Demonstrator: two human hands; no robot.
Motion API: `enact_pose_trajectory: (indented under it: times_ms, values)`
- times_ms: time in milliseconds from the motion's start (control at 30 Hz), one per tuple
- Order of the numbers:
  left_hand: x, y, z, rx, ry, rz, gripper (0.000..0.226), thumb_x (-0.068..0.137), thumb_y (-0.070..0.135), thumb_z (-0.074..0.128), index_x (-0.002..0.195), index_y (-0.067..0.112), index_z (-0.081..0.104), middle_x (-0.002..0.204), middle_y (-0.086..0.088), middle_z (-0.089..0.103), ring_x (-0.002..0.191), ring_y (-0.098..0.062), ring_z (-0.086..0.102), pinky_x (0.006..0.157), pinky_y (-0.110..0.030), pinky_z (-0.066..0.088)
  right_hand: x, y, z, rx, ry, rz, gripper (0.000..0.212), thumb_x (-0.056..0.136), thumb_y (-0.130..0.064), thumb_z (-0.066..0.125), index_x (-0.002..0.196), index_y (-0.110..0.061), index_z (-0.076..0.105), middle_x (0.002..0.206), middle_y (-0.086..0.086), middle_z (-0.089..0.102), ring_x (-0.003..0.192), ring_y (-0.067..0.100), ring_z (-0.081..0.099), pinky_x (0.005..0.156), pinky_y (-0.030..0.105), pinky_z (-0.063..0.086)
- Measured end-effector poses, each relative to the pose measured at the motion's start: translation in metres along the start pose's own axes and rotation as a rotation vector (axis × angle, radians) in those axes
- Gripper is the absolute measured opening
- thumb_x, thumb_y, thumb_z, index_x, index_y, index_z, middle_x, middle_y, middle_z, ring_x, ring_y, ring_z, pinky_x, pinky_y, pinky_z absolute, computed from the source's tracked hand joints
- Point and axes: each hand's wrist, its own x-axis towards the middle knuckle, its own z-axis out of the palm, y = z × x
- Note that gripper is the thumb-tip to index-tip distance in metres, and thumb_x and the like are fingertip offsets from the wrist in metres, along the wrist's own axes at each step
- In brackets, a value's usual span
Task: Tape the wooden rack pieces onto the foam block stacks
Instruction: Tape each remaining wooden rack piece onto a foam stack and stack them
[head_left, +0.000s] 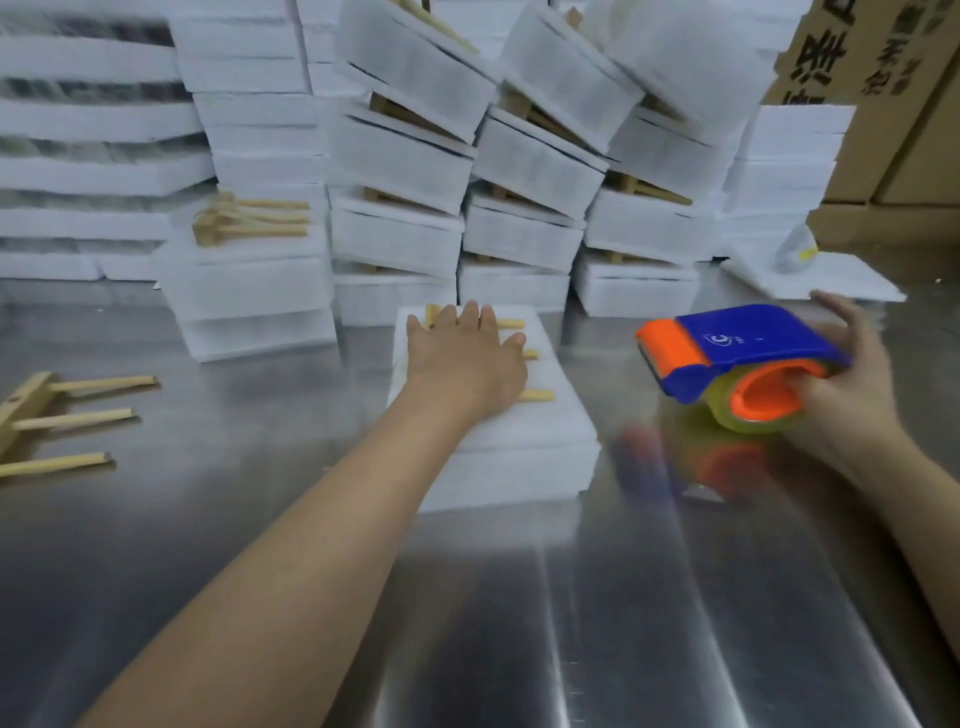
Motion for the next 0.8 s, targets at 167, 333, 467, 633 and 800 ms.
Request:
enact_pose_trajectory:
  times_ms: [167,333,467,633,800]
  values:
    - [-0.001,0.003,-0.005,0.043,-0.027,-0.028,0.059,0.102,0.043,0.008,0.154,0.017,-0.004,0.163,0.001,-0.002,0.149,-0.021,-0.003,0.117,-0.055,-0.009,0.003,0.003,-0.001,0.004,-0.024,-0.030,0.078,0.061,0.030,0.037,0.125,-0.009,0.057,0.102,-0.010,0.063,0.085,-0.009,0.062,0.074,0.007,0.047]
    - [0.000,0.042,-0.022,0.334,-0.067,-0.125,0.063,0.098,0.033,0.030,0.153,0.009,0.011,0.158,-0.015,0.018,0.148,-0.034,0.005,0.112,-0.058,-0.014,0.004,0.007,-0.003,0.023,-0.052,-0.071,0.079,0.060,0.032,0.035,0.124,-0.011,0.055,0.106,-0.005,0.063,0.093,-0.006,0.062,0.079,0.010,0.047]
    - [0.009,0.084,-0.015,0.043,0.224,0.208,0.033,0.091,0.018,0.041,0.120,0.012,0.056,0.124,-0.010,0.057,0.122,-0.027,0.047,0.118,-0.042,0.009,0.004,0.005,-0.003,0.002,-0.092,-0.091,0.085,0.059,0.032,0.033,0.122,-0.021,0.054,0.111,-0.005,0.062,0.097,-0.003,0.061,0.081,0.012,0.049]
    - [0.017,0.089,0.011,-0.032,0.115,0.194,0.033,0.099,0.023,0.033,0.114,0.016,0.061,0.122,-0.007,0.062,0.118,-0.023,0.052,0.111,-0.037,0.018,0.005,0.004,-0.007,-0.037,-0.121,-0.122,0.087,0.059,0.031,0.035,0.118,-0.030,0.054,0.112,-0.006,0.061,0.099,0.004,0.061,0.079,0.017,0.050]
    - [0.023,0.086,0.012,-0.120,0.136,0.171,0.026,0.096,0.021,0.039,0.110,0.020,0.060,0.116,-0.002,0.064,0.113,-0.020,0.055,0.109,-0.034,0.018,0.006,0.006,-0.008,-0.037,-0.154,-0.146,0.083,0.060,0.033,0.036,0.118,-0.025,0.053,0.107,-0.013,0.060,0.094,-0.004,0.061,0.071,0.009,0.048]
